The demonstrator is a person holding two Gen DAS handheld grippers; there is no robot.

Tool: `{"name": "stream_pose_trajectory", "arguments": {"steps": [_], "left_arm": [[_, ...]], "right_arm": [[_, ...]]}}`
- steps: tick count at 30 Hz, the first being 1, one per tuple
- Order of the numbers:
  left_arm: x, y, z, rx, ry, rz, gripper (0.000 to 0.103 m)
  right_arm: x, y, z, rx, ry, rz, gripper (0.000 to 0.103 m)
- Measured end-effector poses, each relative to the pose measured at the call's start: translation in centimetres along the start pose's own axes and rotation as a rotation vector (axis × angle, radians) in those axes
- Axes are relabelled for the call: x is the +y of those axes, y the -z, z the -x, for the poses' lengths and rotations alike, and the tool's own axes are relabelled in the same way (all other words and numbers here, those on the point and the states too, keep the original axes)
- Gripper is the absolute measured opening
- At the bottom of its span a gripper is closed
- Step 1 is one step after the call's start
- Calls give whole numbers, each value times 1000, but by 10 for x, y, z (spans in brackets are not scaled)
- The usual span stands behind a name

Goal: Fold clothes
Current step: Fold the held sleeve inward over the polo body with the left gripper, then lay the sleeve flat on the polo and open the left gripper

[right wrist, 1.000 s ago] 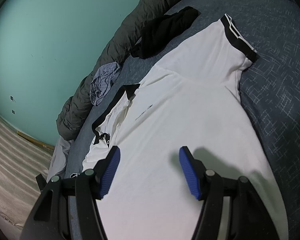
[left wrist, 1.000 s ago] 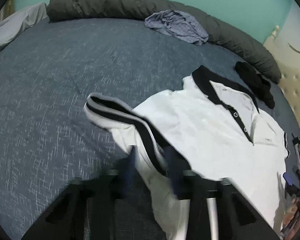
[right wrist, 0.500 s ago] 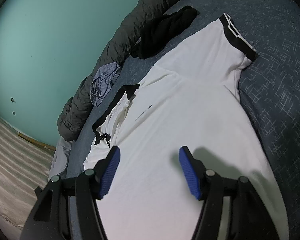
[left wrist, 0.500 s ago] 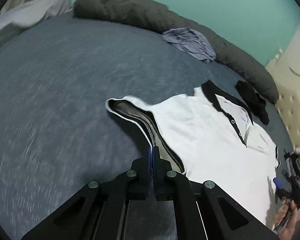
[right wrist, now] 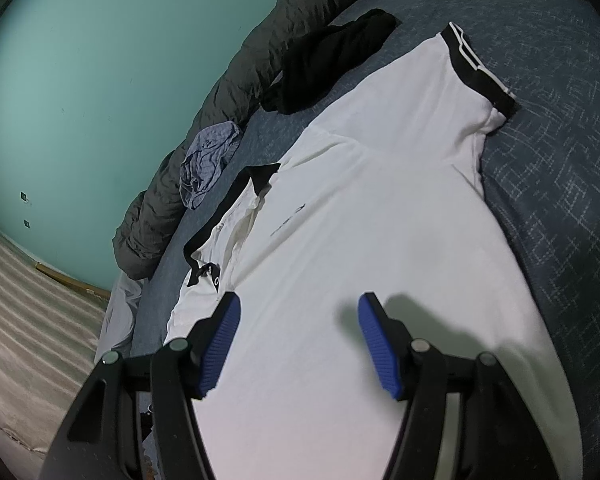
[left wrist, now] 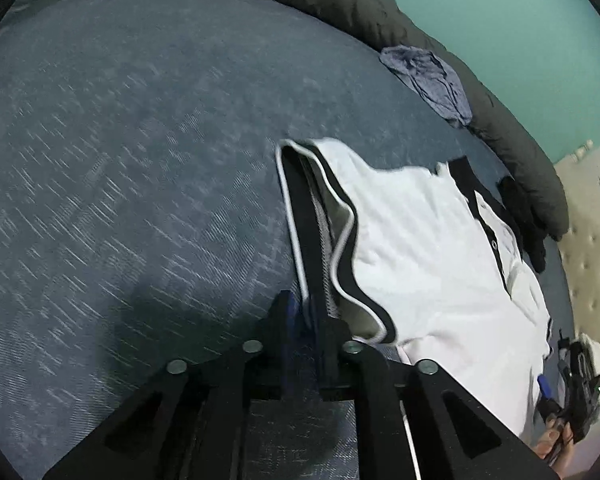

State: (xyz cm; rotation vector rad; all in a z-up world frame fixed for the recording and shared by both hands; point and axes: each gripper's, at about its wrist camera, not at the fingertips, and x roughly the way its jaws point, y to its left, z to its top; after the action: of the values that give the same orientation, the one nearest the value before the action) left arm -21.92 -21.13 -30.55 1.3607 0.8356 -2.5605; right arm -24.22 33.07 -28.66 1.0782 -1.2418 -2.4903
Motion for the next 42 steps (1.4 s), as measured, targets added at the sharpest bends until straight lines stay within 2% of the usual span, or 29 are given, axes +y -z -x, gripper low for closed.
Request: {"name": "stream_pose_trajectory", "arguments": {"steps": [2, 3, 4, 7, 12, 15, 16, 18, 20, 24, 26, 33, 35, 37, 38, 39, 42], "left_arm": [[0, -9, 7, -36, -16, 8, 27], [0, -14, 8, -51, -13, 18, 42], [1, -19, 10, -66, -9, 28, 51], [-6, -34, 4, -80, 11, 19, 54], [-10, -53, -22, -52, -17, -2, 54], [-8, -59, -33, -46, -20, 0, 52], [-8, -59, -37, -37, -19, -6, 38], [-10, -60, -44, -22, -20, -14, 18], [-11, -60, -43, -25, -33, -20, 4], [0, -62, -26, -72, -64, 5, 3], [8, -62, -26, -65, -89, 18, 3], [12, -60, -36, -35, -63, 61, 4], [11, -61, -34, -44, -67, 51, 11], [19, -59, -24, -61, -65, 57, 40], [22, -60, -20, -70, -52, 67, 45], [23, -61, -18, -77, -48, 70, 48], [24, -67, -15, -99, -63, 61, 48]], "right_arm": [[-1, 0, 1, -1, -1, -3, 62], [-2, 0, 1, -2, -1, -3, 62], [-1, 0, 1, -2, -1, -2, 62], [-1, 0, 1, -3, -1, -1, 62], [-1, 1, -1, 0, 0, 1, 62], [-2, 0, -1, 1, 1, 2, 62], [-2, 0, -1, 0, 2, 3, 62], [-3, 0, -1, -1, 6, 6, 62], [-3, -1, -2, 0, 8, 6, 62], [-4, -1, -1, -2, 11, 7, 62], [-4, -1, 0, -5, 14, 12, 62], [-2, 0, -1, -3, 14, 18, 62], [-2, 0, -1, -3, 14, 18, 62], [-3, -1, -1, -5, 14, 16, 62], [-3, -1, -1, -5, 14, 16, 62], [-3, -1, -1, -4, 14, 16, 62], [-2, -1, 0, -6, 15, 20, 62]]}}
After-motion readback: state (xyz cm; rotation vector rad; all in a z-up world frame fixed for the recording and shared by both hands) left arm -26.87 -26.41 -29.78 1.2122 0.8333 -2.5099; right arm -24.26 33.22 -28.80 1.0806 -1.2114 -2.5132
